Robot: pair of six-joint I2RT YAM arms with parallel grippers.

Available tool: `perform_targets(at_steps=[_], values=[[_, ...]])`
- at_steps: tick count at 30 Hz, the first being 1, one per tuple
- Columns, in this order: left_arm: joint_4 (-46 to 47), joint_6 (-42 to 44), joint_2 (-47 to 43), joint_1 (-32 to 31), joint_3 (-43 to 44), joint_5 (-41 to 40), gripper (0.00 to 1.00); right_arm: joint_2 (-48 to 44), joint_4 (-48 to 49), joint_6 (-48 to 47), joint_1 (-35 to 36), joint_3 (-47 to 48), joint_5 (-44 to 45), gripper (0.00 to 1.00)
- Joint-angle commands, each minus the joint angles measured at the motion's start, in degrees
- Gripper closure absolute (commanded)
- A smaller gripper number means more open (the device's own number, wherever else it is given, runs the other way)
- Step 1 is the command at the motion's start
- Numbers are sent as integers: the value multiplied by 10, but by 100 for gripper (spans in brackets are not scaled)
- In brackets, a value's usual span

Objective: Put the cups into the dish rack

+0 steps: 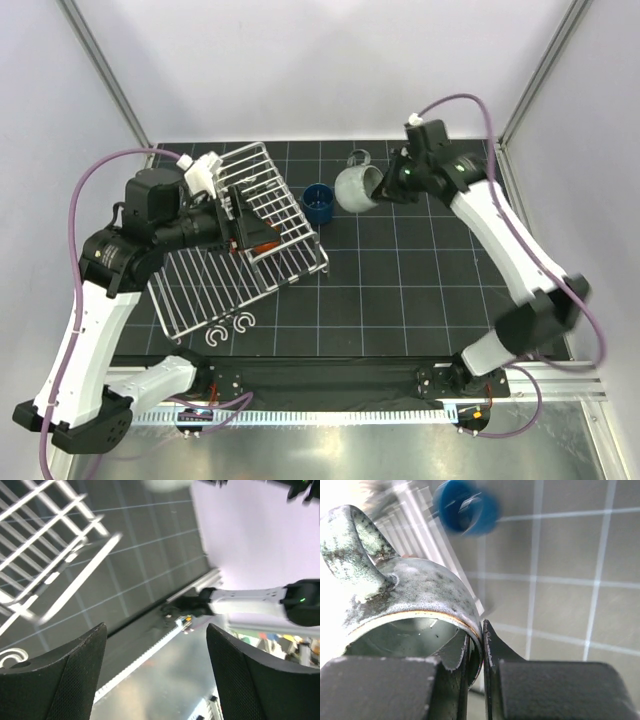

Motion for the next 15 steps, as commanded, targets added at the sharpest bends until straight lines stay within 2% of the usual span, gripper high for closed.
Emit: perform_targets(at_steps=[1,6,7,10,12,15], values=[[68,-30,-5,-1,30,92,21,-142,53,40,-4,-62,-65,96],[112,-75,-10,-2,40,159,21,-287,78,21,20,-151,-176,96],[146,-99,-14,-2,38,173,21,-323,99,21,20,-173,-210,96],[198,-143,-23,-2,31,210,20,-362,132,30,26,-190,-308,96],[270,-164,-32,-2,11,231,20,-389,157,51,27,-202,-373,96],[362,-204,-46,-3,-25,242,18,-407,211,104,40,-213,-417,96]])
